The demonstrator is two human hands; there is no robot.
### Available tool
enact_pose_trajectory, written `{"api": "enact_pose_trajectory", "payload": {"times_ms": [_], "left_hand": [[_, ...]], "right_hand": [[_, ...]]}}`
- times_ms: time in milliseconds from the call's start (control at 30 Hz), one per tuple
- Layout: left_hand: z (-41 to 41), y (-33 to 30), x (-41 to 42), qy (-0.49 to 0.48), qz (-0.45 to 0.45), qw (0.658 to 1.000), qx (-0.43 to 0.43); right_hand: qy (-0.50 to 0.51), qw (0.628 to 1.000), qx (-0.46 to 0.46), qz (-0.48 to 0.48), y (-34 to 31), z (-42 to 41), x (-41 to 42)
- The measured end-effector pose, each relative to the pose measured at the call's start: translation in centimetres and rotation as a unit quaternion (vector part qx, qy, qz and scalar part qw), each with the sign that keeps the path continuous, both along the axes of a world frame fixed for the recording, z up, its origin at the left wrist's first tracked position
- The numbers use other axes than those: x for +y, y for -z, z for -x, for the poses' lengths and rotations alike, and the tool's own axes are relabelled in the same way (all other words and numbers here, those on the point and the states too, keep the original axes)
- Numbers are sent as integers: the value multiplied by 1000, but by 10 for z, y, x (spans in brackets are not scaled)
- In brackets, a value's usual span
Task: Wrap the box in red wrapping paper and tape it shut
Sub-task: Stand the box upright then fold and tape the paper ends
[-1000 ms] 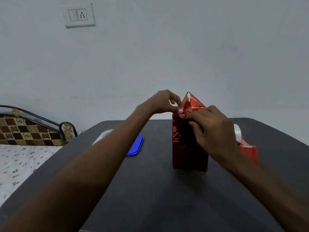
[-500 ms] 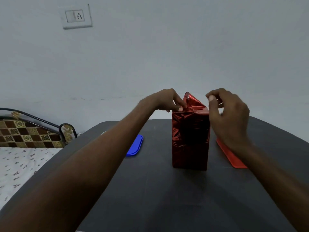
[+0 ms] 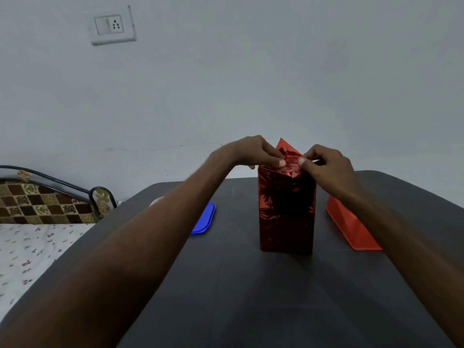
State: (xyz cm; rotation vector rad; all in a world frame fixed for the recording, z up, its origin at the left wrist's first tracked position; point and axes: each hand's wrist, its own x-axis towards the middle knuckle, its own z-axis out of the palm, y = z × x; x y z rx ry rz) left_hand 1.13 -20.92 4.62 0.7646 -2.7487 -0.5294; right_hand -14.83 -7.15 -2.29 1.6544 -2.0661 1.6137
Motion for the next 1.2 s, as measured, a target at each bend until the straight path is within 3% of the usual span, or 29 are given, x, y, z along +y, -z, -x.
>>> {"api": "enact_pose_trajectory", "payload": {"times_ms": [867, 967, 1100, 1133, 1200], "left_hand": [[6, -3, 10, -25, -36, 999, -26], [5, -1, 13, -26, -36, 999, -21], [1, 2, 16, -33, -37, 999, 1], [1, 3, 17, -32, -38, 999, 2], [0, 3, 18, -30, -37, 999, 4]], "right_hand": [[-69, 997, -23, 38, 7, 11, 2], [-55, 996, -33, 57, 12, 9, 4], [-1, 981, -170, 94, 25, 18, 2], [34, 981, -171, 83, 28, 24, 3], [119, 990, -72, 4, 35, 39, 5]]}}
